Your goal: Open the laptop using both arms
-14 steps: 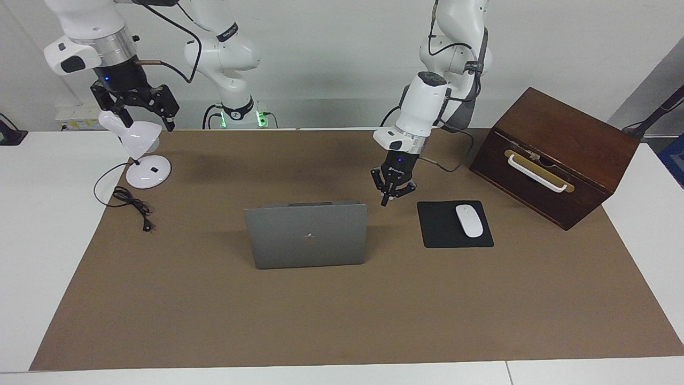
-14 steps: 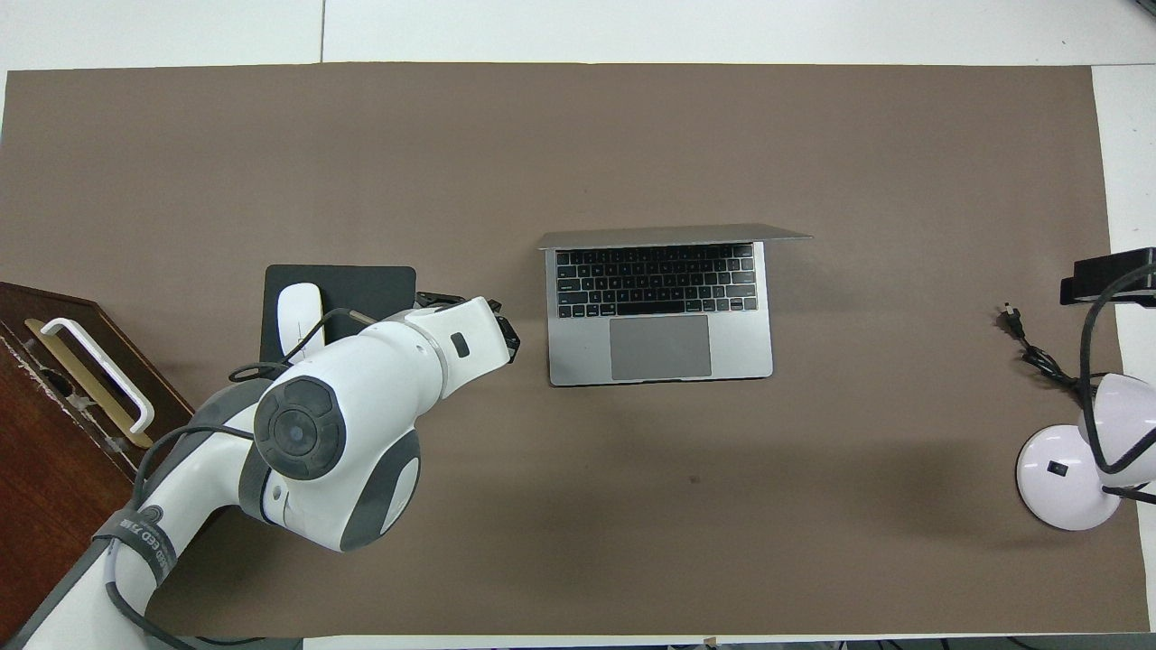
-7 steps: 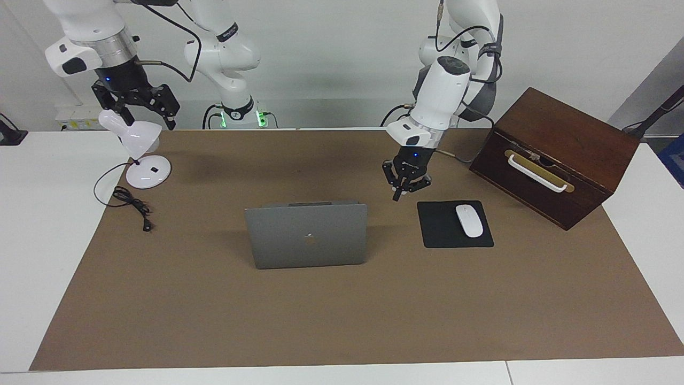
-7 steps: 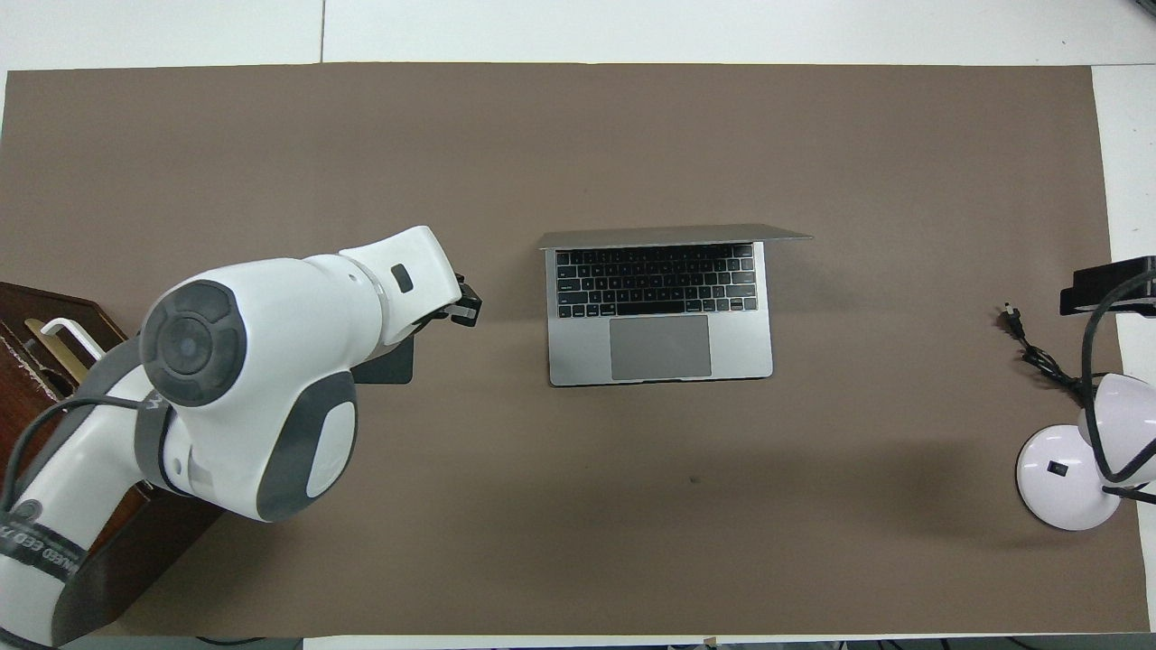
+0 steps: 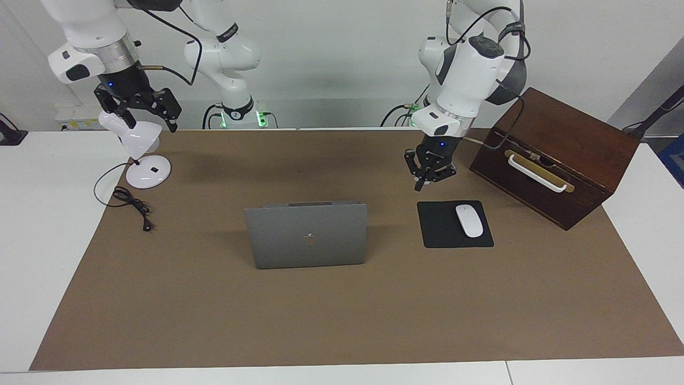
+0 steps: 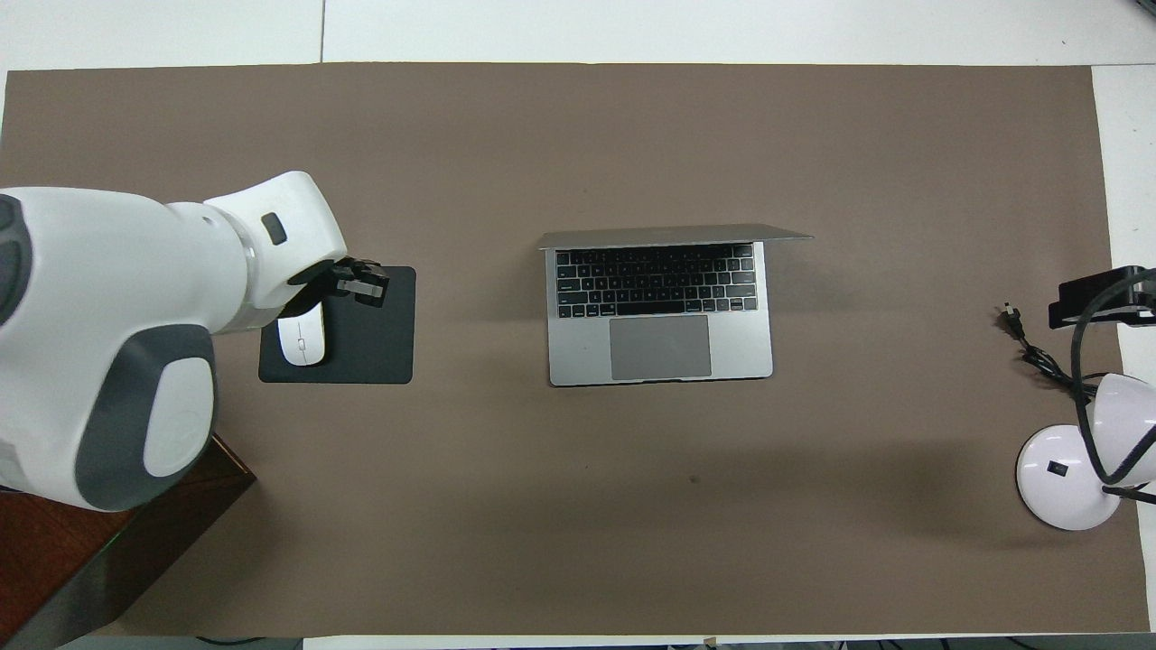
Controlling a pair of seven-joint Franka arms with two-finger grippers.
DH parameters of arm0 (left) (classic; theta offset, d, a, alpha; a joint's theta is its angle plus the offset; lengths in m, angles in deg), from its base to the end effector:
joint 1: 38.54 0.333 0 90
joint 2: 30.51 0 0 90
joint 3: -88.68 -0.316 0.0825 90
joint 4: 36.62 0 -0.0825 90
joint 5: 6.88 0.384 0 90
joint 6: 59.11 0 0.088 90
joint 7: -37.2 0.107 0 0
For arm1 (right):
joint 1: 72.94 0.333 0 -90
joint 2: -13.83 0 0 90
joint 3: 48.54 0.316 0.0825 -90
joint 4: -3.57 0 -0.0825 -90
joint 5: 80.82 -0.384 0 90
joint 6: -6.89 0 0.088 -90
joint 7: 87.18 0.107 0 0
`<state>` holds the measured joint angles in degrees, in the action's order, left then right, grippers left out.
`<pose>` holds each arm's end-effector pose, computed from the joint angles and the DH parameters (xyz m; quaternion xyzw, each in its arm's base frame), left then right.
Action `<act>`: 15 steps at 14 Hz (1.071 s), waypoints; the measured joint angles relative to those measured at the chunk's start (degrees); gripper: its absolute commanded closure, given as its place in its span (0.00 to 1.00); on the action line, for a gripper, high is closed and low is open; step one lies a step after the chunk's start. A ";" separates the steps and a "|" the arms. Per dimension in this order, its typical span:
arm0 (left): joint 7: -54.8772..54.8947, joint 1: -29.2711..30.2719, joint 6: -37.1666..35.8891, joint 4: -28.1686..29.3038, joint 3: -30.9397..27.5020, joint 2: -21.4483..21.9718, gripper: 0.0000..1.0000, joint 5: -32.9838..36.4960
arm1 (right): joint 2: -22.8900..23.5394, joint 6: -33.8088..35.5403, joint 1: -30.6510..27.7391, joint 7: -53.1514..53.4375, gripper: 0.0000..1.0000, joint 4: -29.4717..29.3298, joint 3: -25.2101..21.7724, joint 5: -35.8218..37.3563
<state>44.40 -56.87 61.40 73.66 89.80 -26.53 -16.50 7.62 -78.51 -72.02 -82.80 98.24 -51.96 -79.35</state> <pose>0.5289 -0.1955 0.5439 0.9699 -0.1956 0.1144 0.0890 0.5110 -0.0270 0.6372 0.9978 -0.0604 -0.0266 0.0100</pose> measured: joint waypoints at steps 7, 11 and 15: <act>8.70 8.39 -11.67 -5.85 -0.32 0.63 1.00 -0.15 | 0.03 0.10 0.00 -0.03 0.00 0.05 0.02 -0.14; 11.39 11.81 -17.61 -8.41 -0.29 1.47 1.00 0.13 | 0.04 0.25 0.21 -0.03 0.00 0.12 0.13 -0.16; 11.70 13.38 -23.06 -11.67 -0.30 1.58 1.00 3.34 | 0.04 0.39 0.21 -0.03 0.00 0.16 0.14 -0.17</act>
<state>56.09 -43.49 38.34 61.98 89.50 -24.95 -13.15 7.66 -78.12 -71.81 -82.83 98.40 -51.82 -79.53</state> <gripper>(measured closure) 0.991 0.000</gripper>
